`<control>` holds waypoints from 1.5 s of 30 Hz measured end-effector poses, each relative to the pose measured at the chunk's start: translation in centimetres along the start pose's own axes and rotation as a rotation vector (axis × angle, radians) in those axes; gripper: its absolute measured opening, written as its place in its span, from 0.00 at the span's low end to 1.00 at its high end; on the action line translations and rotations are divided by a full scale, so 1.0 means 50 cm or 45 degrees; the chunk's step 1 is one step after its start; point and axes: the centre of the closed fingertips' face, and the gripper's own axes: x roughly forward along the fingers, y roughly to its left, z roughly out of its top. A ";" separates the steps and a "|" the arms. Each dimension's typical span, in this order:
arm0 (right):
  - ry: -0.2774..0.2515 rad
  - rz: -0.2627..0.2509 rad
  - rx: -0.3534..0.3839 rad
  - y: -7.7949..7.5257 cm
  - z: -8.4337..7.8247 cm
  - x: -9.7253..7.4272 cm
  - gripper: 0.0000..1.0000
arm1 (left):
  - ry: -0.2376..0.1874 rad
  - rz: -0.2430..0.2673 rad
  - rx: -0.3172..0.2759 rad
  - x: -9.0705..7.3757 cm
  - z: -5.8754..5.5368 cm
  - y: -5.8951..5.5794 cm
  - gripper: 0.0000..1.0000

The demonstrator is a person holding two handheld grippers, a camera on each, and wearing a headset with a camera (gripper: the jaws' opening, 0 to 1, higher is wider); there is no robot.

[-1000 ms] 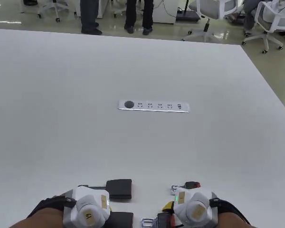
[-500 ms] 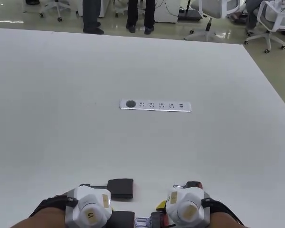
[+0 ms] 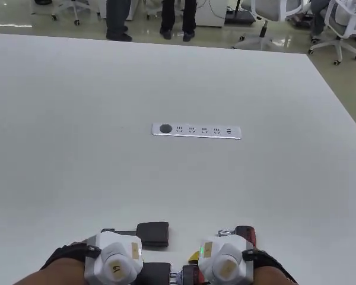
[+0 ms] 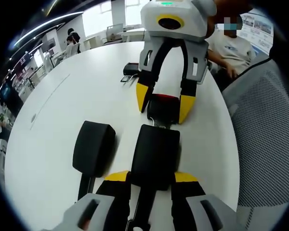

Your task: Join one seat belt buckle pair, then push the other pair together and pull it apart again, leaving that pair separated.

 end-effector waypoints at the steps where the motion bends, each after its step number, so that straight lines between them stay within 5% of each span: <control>1: -0.001 0.001 0.000 -0.001 0.000 0.000 0.35 | 0.001 0.000 0.000 0.000 0.000 0.000 0.33; 31: -0.039 0.030 -0.049 0.010 0.040 0.015 0.32 | 0.047 -0.063 0.164 0.002 0.011 -0.006 0.32; 45: -0.054 0.036 -0.054 0.021 0.037 0.012 0.33 | 0.039 -0.055 0.138 0.002 0.010 -0.010 0.32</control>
